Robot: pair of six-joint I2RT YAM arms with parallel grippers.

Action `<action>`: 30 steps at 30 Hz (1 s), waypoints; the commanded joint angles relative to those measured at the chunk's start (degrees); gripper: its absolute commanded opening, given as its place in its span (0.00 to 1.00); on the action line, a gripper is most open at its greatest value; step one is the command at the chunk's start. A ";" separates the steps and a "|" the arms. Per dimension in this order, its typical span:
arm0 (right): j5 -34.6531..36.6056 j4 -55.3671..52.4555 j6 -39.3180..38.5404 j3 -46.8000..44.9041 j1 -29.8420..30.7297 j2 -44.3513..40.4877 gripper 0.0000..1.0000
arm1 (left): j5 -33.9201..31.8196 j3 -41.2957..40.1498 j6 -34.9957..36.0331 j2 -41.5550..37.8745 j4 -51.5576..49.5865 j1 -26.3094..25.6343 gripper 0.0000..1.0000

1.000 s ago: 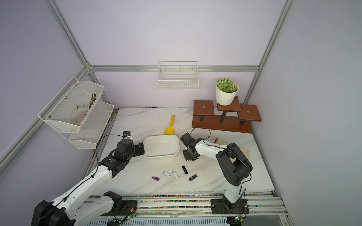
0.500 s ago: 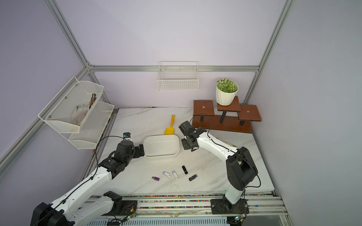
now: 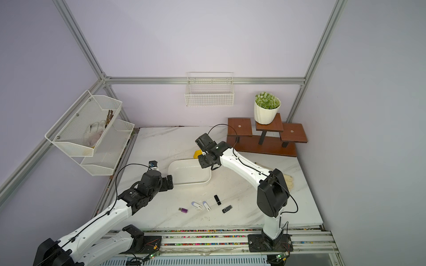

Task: Put the usb flash drive into the storage box
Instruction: Place the USB flash in the storage box.

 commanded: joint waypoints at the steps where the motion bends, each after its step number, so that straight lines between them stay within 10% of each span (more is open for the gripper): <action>1: -1.40 0.87 1.81 1.94 1.32 3.98 0.00 | -1.48 0.12 -1.63 -0.49 -0.51 -0.98 1.00; 23: 0.01 7.13 4.32 3.48 2.30 18.85 0.00 | -1.73 -0.77 -18.38 1.37 -8.94 -11.05 1.00; 30: 0.38 7.80 4.40 3.73 2.32 19.06 0.38 | -0.48 1.61 -22.80 7.30 -10.85 -15.71 1.00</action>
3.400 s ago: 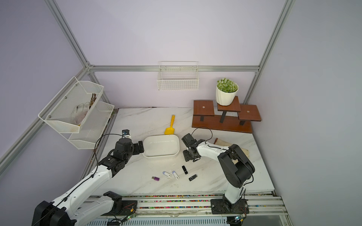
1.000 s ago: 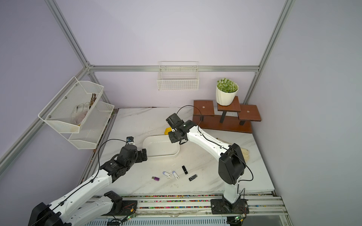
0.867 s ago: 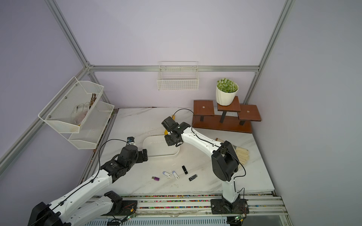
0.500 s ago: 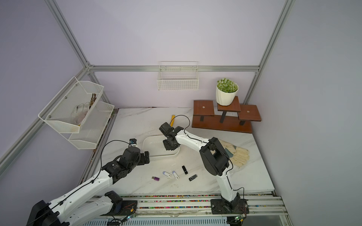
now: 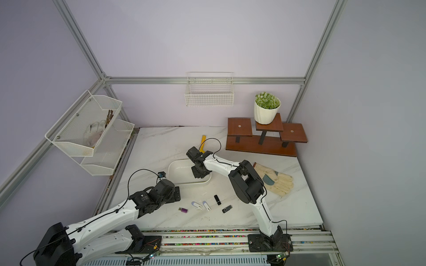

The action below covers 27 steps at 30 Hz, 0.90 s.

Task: Put the usb flash drive into the storage box
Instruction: Place the USB flash in the storage box, then adjust the USB flash at the center of the board.

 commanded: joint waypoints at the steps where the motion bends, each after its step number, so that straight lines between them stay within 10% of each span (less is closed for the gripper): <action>1: 1.09 1.57 0.57 1.25 0.31 0.20 0.41 | -0.01 3.10 -5.28 2.00 -1.98 -2.26 1.00; 20: 7.80 2.65 0.59 -6.19 0.36 -20.91 0.36 | 3.06 4.45 -23.32 6.67 -8.22 -14.51 0.99; 27: 10.70 1.39 0.94 -10.89 0.31 -25.47 0.33 | 3.16 5.52 -26.88 7.76 -11.78 -19.27 0.51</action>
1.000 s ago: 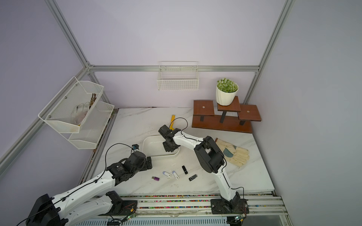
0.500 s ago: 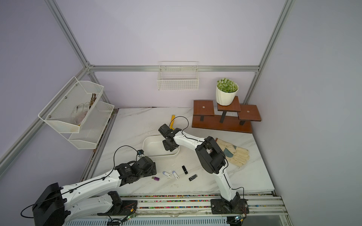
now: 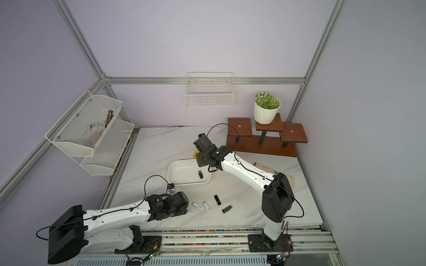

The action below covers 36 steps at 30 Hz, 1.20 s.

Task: Put the usb flash drive into the storage box
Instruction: Adjust the USB flash at the center of the board.

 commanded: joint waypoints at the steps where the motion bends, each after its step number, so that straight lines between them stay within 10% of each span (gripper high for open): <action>1: 3.25 -1.56 0.06 -2.59 0.34 -0.55 0.32 | -0.55 1.75 -4.26 -1.08 -3.51 -2.09 0.43; 6: 3.14 -1.43 0.21 -3.50 0.36 -0.48 0.31 | -0.30 -0.28 -7.07 -3.20 -4.43 -3.19 0.00; 36: 6.04 -2.40 0.56 -3.99 -0.19 -1.48 0.31 | 3.98 -4.51 -1.85 3.88 6.94 3.82 0.00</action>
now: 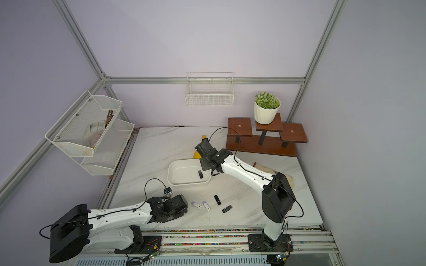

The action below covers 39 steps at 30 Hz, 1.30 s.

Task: Put the usb flash drive into the storage box
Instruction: Adjust the USB flash at the center of the board, then pick up the USB flash from the center of the board.

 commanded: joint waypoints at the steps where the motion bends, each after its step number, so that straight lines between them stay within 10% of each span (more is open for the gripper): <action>1: 1.57 -0.96 0.29 -0.57 -0.27 -1.50 0.31 | 2.61 0.08 4.20 3.10 3.56 2.02 0.00; 18: 2.69 -1.62 0.58 -3.17 -2.24 -4.07 0.31 | 6.64 5.91 13.84 10.08 2.79 8.31 0.00; 26: 2.72 -1.60 1.04 -4.66 -2.82 -4.83 0.32 | 9.00 6.03 9.99 3.28 -0.38 6.44 0.63; 39: 2.20 -0.70 0.51 -6.57 -3.93 -6.62 0.31 | 9.08 13.22 7.99 14.17 -2.11 0.36 0.68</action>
